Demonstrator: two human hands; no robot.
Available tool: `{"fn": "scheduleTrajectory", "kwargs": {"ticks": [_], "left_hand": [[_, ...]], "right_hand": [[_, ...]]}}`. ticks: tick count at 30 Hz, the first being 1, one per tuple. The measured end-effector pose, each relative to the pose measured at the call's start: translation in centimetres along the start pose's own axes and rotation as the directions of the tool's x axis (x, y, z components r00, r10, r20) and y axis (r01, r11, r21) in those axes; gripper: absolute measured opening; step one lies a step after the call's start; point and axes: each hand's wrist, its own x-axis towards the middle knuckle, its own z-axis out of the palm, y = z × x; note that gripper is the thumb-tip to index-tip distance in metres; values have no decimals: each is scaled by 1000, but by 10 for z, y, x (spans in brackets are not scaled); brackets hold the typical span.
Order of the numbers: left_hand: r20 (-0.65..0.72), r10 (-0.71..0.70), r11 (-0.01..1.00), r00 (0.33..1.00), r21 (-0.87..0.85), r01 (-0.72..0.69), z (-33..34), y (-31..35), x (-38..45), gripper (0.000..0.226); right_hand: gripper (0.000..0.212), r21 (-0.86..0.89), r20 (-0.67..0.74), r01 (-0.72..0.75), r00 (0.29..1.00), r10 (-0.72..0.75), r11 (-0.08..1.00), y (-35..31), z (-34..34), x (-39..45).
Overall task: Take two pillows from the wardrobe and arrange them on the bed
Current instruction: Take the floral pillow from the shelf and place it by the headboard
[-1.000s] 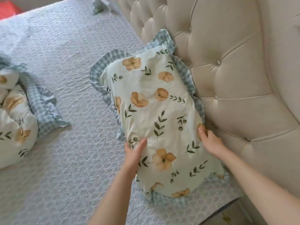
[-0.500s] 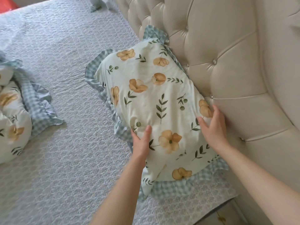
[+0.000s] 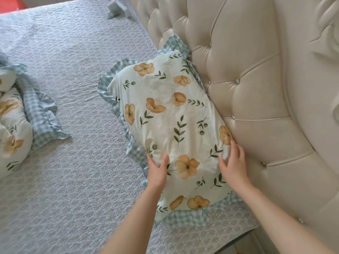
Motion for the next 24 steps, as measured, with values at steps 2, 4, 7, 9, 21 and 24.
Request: {"fn": "scheduleTrajectory", "kwargs": {"ticks": [2,4,7,9,21,24], "left_hand": [[16,19,999,1000,37,-20,-3,-1,-12,84],[38,22,997,999,72,-25,-7,-5,-27,80],[3,5,996,1000,92,-5,-15,-11,-53,63],[-29,35,998,999,53,-34,-21,-15,-73,47],[-347,270,961,898,40,-273,-21,-53,-226,31],[-452,227,966,863,-5,-257,-15,-73,-272,30]], "right_hand": [[77,25,33,-43,999,42,999,-3,-1,-11],[74,8,63,-73,995,72,997,-7,-2,-22],[67,2,104,-48,993,48,999,-15,-8,-40],[61,24,148,19,989,-23,1000,-22,-11,-54],[37,199,365,360,836,-410,912,-29,-42,-146],[34,260,420,440,750,-511,860,-24,-57,-172]]}}
